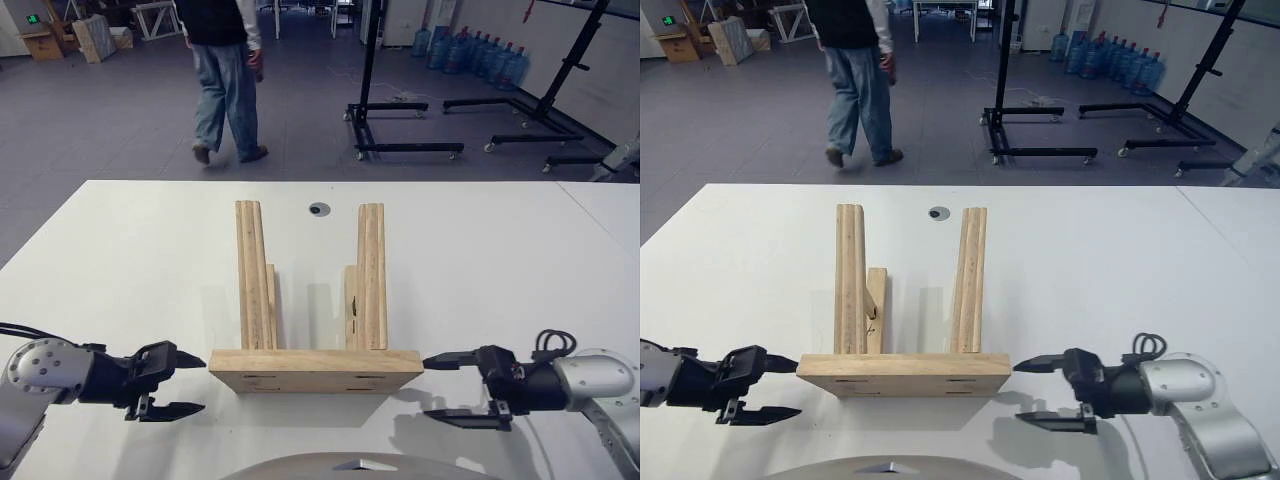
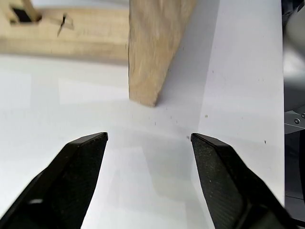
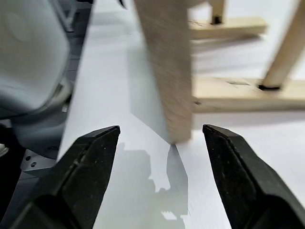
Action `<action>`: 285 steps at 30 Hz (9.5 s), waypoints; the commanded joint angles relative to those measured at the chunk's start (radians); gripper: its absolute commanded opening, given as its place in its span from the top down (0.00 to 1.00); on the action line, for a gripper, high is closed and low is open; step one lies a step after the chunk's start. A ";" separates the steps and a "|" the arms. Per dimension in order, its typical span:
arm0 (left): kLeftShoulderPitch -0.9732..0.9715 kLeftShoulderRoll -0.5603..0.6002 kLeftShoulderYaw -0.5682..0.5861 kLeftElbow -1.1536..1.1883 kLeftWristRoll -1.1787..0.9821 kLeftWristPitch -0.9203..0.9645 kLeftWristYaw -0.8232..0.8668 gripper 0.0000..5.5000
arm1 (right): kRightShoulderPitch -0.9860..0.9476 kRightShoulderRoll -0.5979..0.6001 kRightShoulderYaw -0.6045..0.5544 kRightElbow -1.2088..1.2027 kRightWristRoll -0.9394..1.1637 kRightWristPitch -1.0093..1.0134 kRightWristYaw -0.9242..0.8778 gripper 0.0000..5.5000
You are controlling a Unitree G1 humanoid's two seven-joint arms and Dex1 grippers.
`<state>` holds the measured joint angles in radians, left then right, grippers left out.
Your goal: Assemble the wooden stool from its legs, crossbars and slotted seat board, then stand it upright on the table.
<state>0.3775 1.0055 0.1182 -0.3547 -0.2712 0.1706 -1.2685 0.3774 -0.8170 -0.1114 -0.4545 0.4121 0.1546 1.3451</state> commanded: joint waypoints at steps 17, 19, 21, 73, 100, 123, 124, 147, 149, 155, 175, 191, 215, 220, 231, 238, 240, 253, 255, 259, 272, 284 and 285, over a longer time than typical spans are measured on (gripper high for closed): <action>-0.099 -0.126 -0.155 0.024 0.001 -0.065 0.077 0.41 | -0.109 0.059 0.199 0.021 -0.037 0.031 -0.228 0.63; -0.097 -0.128 -0.152 0.037 -0.010 -0.076 0.074 0.47 | -0.178 0.016 0.114 0.352 -0.004 -0.138 -0.055 0.69; -0.097 -0.131 -0.151 0.048 -0.015 -0.086 0.070 0.51 | -0.234 0.003 0.074 0.599 0.012 -0.274 0.072 0.73; -0.363 -0.277 -0.334 0.194 -0.071 -0.122 -0.031 0.73 | -0.375 0.156 0.324 0.786 0.011 -0.557 0.227 0.76; -0.626 -0.397 0.047 -0.083 -1.701 0.459 0.988 0.76 | -0.835 -0.519 0.352 0.359 1.560 1.283 0.033 0.76; -0.166 -0.377 0.006 -0.351 -1.701 0.404 1.124 0.34 | -0.694 -0.314 0.306 0.681 1.560 1.249 -0.268 0.43; -0.164 -0.368 0.019 -0.331 -1.701 0.432 1.105 0.30 | -0.694 -0.292 0.270 0.691 1.560 1.257 -0.297 0.39; -0.174 -0.348 0.260 -0.114 -1.683 0.609 1.069 0.13 | -0.487 -0.176 -0.191 0.694 1.560 1.217 -0.653 0.21; -0.172 -0.352 0.282 -0.106 -1.638 0.597 1.048 0.13 | -0.495 -0.140 -0.242 0.664 1.560 1.176 -0.705 0.21; -0.210 -0.409 0.335 -0.150 -1.317 0.451 0.853 0.13 | -0.369 0.098 -0.418 0.332 1.233 0.709 -0.891 0.21; 0.116 -0.396 0.315 -0.477 -1.029 0.207 0.529 0.13 | 0.044 0.272 -0.474 -0.172 1.094 0.394 -0.586 0.21; 0.122 -0.365 0.274 -0.431 -0.878 0.226 0.447 0.13 | 0.217 0.232 -0.451 -0.183 0.955 0.383 -0.325 0.21; -0.088 -0.417 0.088 -0.307 -0.684 0.213 0.538 0.13 | -0.005 0.310 -0.303 -0.088 0.723 0.281 -0.418 0.21; -0.181 -0.434 0.043 -0.215 -0.599 0.198 0.527 0.13 | -0.081 0.337 -0.230 0.032 0.603 0.208 -0.384 0.21; -0.432 -0.563 -0.084 0.074 -0.378 0.103 0.534 0.13 | -0.328 0.406 -0.106 0.303 0.429 0.034 -0.369 0.21; -0.597 -0.631 -0.131 0.290 -0.253 0.014 0.509 0.13 | -0.471 0.471 -0.042 0.473 0.322 -0.069 -0.395 0.21; -0.621 -0.641 -0.134 0.327 -0.237 -0.003 0.497 0.13 | -0.513 0.486 -0.030 0.536 0.293 -0.105 -0.393 0.21; -0.880 -0.701 -0.159 0.871 -0.051 -0.254 0.386 0.13 | -0.781 0.588 -0.025 0.951 0.131 -0.402 -0.435 0.21; -0.947 -0.716 -0.156 0.978 -0.024 -0.298 0.378 0.13 | -0.832 0.597 -0.028 1.033 0.105 -0.450 -0.442 0.21; -1.080 -0.734 -0.135 1.202 0.032 -0.397 0.412 0.13 | -0.925 0.619 -0.031 1.175 0.074 -0.525 -0.453 0.21; -1.019 -0.733 -0.051 1.217 0.063 -0.555 0.508 0.13 | -0.889 0.683 -0.100 1.092 0.113 -0.669 -0.510 0.21; -0.614 -0.894 0.031 0.367 0.249 -0.524 1.081 0.13 | -0.786 0.814 -0.140 0.733 -0.398 -0.842 -1.186 0.21; -0.645 -0.914 0.016 0.374 0.283 -0.528 1.123 0.13 | -0.788 0.807 -0.129 0.733 -0.430 -0.864 -1.205 0.21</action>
<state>-0.2140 0.1255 0.1620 0.0322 -0.0493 -0.3475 -0.2158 -0.4016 -0.0050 -0.2445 0.2916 0.0366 -0.6992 0.1917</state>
